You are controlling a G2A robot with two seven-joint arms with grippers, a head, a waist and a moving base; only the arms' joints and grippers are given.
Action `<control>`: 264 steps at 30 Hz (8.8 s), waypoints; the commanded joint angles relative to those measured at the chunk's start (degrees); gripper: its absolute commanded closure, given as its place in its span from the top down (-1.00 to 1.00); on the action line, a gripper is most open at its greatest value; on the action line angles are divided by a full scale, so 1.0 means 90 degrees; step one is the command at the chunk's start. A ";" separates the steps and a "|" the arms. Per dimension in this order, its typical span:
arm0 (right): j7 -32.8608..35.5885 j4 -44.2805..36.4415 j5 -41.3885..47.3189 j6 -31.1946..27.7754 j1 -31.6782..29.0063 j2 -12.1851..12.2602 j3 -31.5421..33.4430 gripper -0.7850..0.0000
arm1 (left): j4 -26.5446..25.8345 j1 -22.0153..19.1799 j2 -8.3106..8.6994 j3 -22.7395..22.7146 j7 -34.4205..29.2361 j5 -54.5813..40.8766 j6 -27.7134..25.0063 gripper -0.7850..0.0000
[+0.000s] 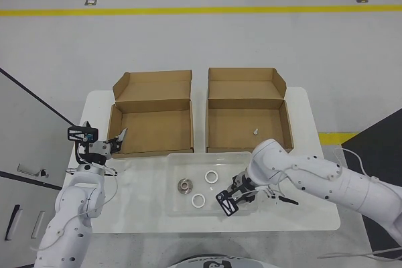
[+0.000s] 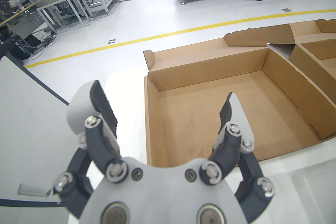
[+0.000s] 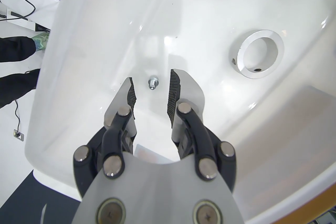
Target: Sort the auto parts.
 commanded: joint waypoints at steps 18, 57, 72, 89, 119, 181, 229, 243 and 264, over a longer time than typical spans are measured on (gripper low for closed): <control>0.0000 0.0161 -0.0236 0.0000 -0.0084 -0.0136 0.0000 -0.41 | 0.0000 0.0000 0.0000 0.0000 0.0000 0.0000 0.0000 1.00; -0.0159 -0.0500 0.2072 0.0000 0.1402 0.0413 0.0000 -1.00 | 0.0000 0.0000 0.0000 0.0000 0.0000 0.0000 0.0000 1.00; -0.5806 -0.0194 0.0056 0.0000 0.0691 0.1464 0.1242 -1.00 | 0.0000 0.0000 0.0000 0.0000 0.0000 0.0000 0.0000 1.00; -1.2137 0.0231 -0.3408 0.1847 -0.0534 0.1709 0.1900 -1.00 | 0.0000 0.0000 0.0000 0.0000 0.0000 0.0000 0.0000 1.00; -1.4918 0.0978 -0.2856 0.4625 0.0923 0.1313 0.0000 -1.00 | 0.0000 0.0000 0.0000 0.0000 0.0000 0.0000 0.0000 1.00; -1.4856 -0.1245 -0.0122 0.4561 0.1188 0.0410 0.0673 -1.00 | 0.0000 0.0000 0.0000 0.0000 0.0000 0.0000 0.0000 1.00; -1.4007 -0.1797 0.0248 0.3719 -0.0987 -0.0130 0.2768 -1.00 | 0.0000 0.0000 0.0000 0.0000 0.0000 0.0000 0.0000 1.00; -1.3282 -0.1689 -0.0383 0.3089 -0.1287 -0.0371 0.3234 -1.00 | 0.0000 0.0000 0.0000 0.0000 0.0000 0.0000 0.0000 1.00; -1.3055 -0.1918 -0.0224 0.2767 -0.1979 -0.0684 0.3913 -1.00 | 0.0000 0.0000 0.0000 0.0000 0.0000 0.0000 0.0000 1.00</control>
